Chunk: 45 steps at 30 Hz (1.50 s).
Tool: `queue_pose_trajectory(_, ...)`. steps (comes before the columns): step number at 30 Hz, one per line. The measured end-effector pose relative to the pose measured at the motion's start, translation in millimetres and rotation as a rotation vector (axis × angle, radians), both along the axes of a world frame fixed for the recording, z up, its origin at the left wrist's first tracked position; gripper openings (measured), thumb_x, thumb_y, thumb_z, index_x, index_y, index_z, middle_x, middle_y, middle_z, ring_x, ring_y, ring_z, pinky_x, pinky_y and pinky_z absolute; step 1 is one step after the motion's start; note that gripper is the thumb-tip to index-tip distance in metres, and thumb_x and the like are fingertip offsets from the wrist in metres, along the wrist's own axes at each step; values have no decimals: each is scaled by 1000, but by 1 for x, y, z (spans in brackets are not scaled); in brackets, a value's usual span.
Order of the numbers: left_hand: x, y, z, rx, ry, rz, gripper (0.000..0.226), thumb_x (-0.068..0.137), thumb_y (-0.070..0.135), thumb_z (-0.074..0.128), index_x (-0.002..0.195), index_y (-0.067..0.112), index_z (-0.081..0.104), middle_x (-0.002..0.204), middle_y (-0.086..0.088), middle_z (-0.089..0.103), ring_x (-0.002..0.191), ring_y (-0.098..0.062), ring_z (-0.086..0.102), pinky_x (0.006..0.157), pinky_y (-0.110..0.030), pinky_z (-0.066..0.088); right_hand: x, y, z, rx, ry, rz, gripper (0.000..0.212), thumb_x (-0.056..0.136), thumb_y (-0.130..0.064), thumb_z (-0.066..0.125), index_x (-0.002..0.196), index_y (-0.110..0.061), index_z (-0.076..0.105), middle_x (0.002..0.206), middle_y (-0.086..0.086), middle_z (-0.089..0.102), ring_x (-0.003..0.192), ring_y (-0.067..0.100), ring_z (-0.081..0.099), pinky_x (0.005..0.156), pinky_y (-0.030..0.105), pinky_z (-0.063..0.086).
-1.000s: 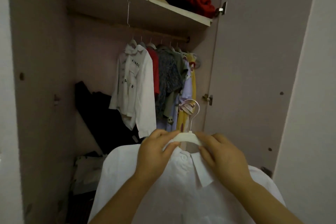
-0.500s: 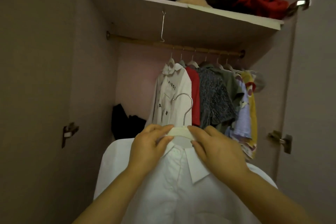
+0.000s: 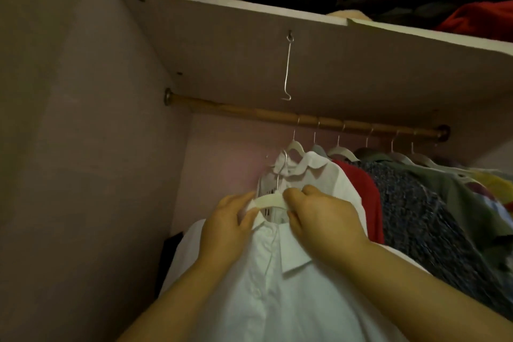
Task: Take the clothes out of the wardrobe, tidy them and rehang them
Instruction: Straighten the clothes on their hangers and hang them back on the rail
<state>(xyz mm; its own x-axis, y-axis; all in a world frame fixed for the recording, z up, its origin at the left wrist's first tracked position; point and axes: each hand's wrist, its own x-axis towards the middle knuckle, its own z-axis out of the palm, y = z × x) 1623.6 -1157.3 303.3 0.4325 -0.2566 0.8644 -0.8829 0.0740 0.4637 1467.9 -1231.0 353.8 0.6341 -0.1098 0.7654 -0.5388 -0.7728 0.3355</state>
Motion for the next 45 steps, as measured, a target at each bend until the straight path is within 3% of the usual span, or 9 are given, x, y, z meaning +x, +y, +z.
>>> queue_pose_trajectory(7,48,-31,34,93,-83,133,42,92,27,56,133,25,49,136,0,46,118,-14,47,86,-16,32,66,-48,72,-21,-111,-32,19,91,-9,48,108,-15,52,93,4,51,79,26,55,51,26,33)
queue_pose_trajectory(11,66,-37,35,164,-110,143,44,93,26,54,136,25,44,138,2,40,120,-11,44,86,-6,25,89,-66,114,-5,-166,-36,24,91,-9,49,115,-14,53,102,8,53,89,31,58,63,32,38)
queue_pose_trajectory(20,96,-51,20,204,-80,147,44,93,28,54,135,32,42,127,15,35,113,4,36,82,5,16,136,-97,147,124,-204,-36,31,89,-2,48,115,-13,61,112,11,59,100,32,61,69,35,45)
queue_pose_trajectory(24,103,-57,1,259,-81,168,45,92,28,55,135,33,42,128,14,38,115,4,36,84,3,17,156,-103,111,119,-159,-56,37,90,-2,44,126,-9,49,120,12,51,107,33,57,72,35,42)
queue_pose_trajectory(28,101,-58,-15,293,-66,190,45,92,28,54,136,30,42,136,9,40,122,-4,40,84,2,17,154,-104,84,53,-146,-62,51,89,-10,47,138,-10,37,126,14,48,115,32,48,90,36,41)
queue_pose_trajectory(31,93,-55,-28,314,-49,168,43,93,26,54,135,27,44,135,4,43,117,-5,42,81,1,19,143,-100,55,-15,-78,-60,55,91,-22,48,143,-18,32,148,19,28,136,34,26,113,42,16)
queue_pose_trajectory(34,83,-50,-45,370,-27,164,46,94,29,52,138,26,40,136,1,43,119,-9,43,90,-9,28,133,-95,10,-31,-2,3,52,93,-20,39,144,-24,30,155,12,17,143,31,9,115,48,0)
queue_pose_trajectory(38,70,-37,-73,527,-63,294,50,95,35,46,143,27,32,140,0,40,121,-16,43,96,-25,38,113,-82,-64,80,109,77,50,94,-22,39,144,-25,30,148,7,29,140,27,17,115,45,3)
queue_pose_trajectory(45,24,13,-150,819,-42,399,45,95,28,44,139,22,37,136,-2,42,118,-21,43,93,-30,36,63,-44,-197,315,386,186,52,95,-29,40,145,-26,28,146,2,32,134,20,28,111,34,13)
